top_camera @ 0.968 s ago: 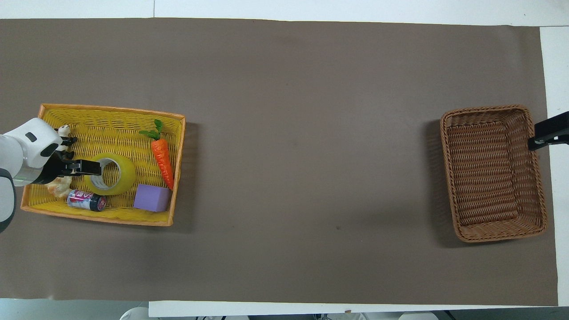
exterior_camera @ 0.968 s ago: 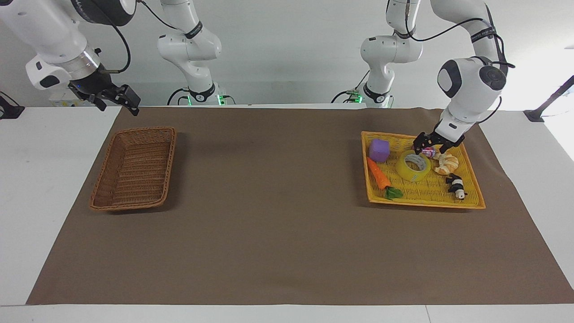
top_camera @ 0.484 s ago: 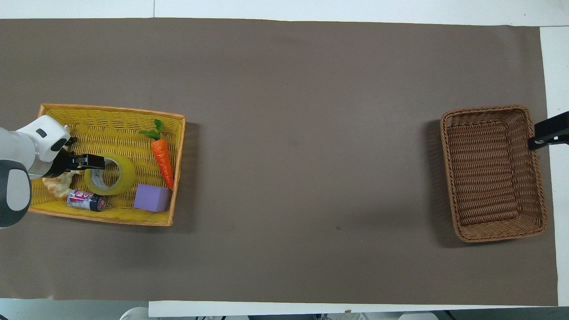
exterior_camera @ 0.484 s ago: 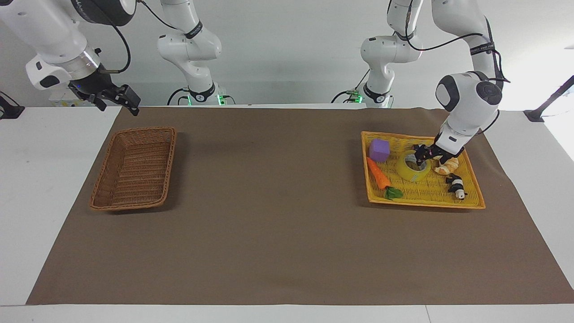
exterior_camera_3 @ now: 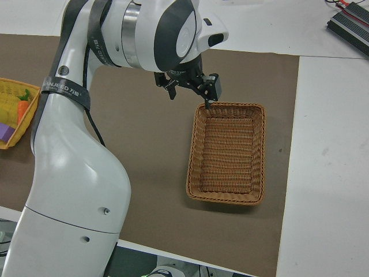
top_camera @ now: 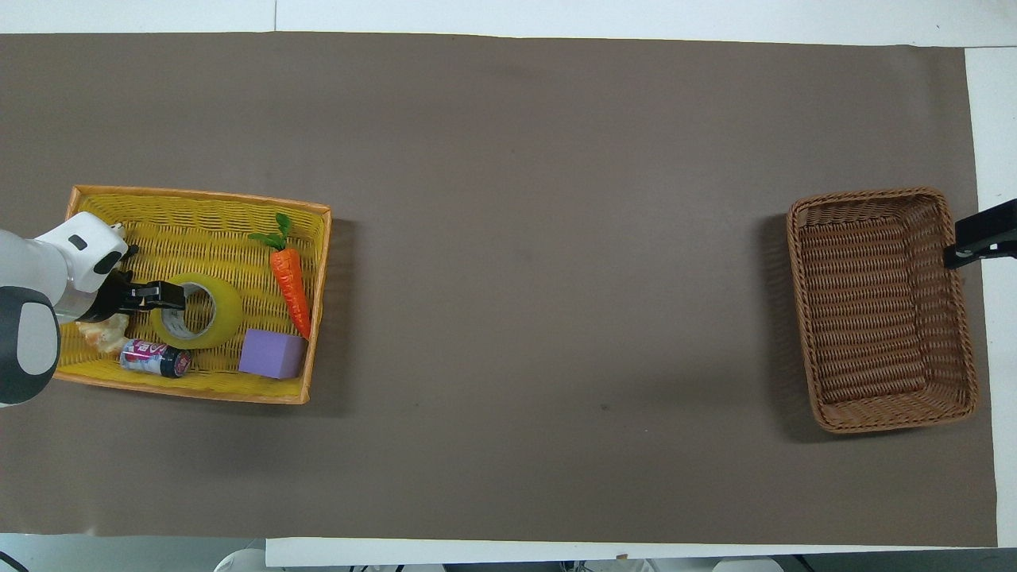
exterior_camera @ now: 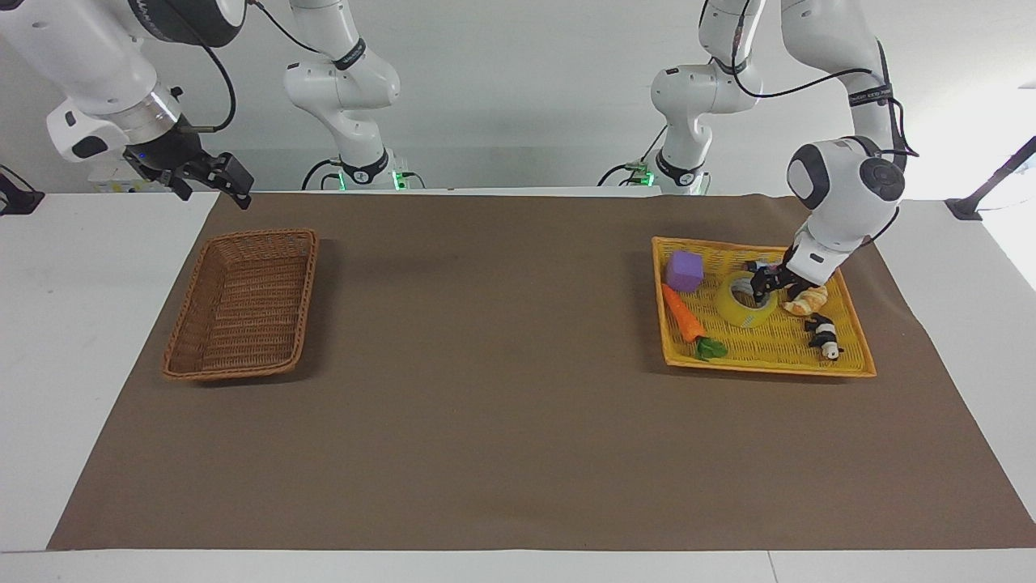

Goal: Move tape to another basket
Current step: 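Grasp the tape roll's rim with the left gripper, then lift the tape roll and carry it toward the table center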

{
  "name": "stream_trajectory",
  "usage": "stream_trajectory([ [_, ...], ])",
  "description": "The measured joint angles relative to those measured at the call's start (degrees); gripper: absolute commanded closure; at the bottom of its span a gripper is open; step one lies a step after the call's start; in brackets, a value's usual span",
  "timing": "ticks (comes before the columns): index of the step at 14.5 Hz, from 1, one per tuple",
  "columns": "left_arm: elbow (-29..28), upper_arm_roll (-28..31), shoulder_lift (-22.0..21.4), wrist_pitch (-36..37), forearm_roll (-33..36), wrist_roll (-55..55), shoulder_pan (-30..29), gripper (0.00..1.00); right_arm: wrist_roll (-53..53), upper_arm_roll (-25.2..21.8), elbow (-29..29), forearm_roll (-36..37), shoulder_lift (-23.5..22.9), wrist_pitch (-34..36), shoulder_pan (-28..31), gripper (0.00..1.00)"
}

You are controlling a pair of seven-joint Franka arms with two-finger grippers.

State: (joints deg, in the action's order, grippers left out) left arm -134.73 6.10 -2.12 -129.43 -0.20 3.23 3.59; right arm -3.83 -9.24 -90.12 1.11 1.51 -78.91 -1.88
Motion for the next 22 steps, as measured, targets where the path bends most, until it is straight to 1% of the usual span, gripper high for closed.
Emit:
stream_trajectory([
  [2, -1.0, 0.0, 0.3, -1.0, 0.0, 0.0, 0.0, 0.26, 0.0, 0.0, 0.0, 0.0, 0.0, 0.0, 0.0, 0.00],
  [3, -1.6, 0.0, 0.6, -1.9, 0.0, 0.0, 0.0, 0.30, 0.0, 0.0, 0.0, 0.0, 0.0, 0.0, 0.0, 0.00],
  [5, -2.2, -0.1, 1.3, -2.8, 0.0, 0.0, 0.0, 0.40, 0.0, 0.0, 0.0, 0.0, 0.0, 0.0, 0.0, 0.00],
  [6, -2.2, -0.2, 1.7, -2.8, 0.0, 0.0, 0.0, 0.42, 0.0, 0.0, 0.0, 0.0, 0.0, 0.0, 0.0, 0.00],
  [7, -2.2, -0.2, 2.0, -2.9, 0.0, 0.0, 0.0, 0.51, 0.0, 0.0, 0.0, 0.0, 0.0, 0.0, 0.0, 0.00],
  [9, -2.2, -0.2, 2.8, -3.3, 0.0, 0.1, 0.0, 0.89, 0.0, 0.0, 0.0, 0.0, 0.0, 0.0, 0.0, 0.00],
  [10, -2.2, -0.2, 2.9, -3.3, 0.0, 0.0, 0.0, 1.00, 0.0, 0.0, 0.0, 0.0, 0.0, 0.0, 0.0, 0.00],
  [15, -1.3, -0.2, 3.1, -2.8, 0.0, 0.1, 0.0, 1.00, 0.0, 0.0, 0.0, 0.0, 0.0, 0.0, 0.0, 0.00],
  [16, 0.0, -0.3, 3.2, -1.4, 0.0, 0.1, 0.0, 1.00, 0.0, 0.0, 0.0, 0.0, 0.0, 0.0, 0.0, 0.00],
  [20, 8.5, -0.3, 3.4, 6.0, 0.0, -0.1, 0.0, 1.00, 0.0, 0.0, 0.0, 0.0, 0.0, 0.0, 0.0, 0.00],
  [22, 11.3, -0.4, 3.4, 8.8, -1.5, -0.3, 0.2, 1.00, 0.0, 0.0, 0.0, 0.0, 0.0, 0.0, 0.0, 0.00],
])
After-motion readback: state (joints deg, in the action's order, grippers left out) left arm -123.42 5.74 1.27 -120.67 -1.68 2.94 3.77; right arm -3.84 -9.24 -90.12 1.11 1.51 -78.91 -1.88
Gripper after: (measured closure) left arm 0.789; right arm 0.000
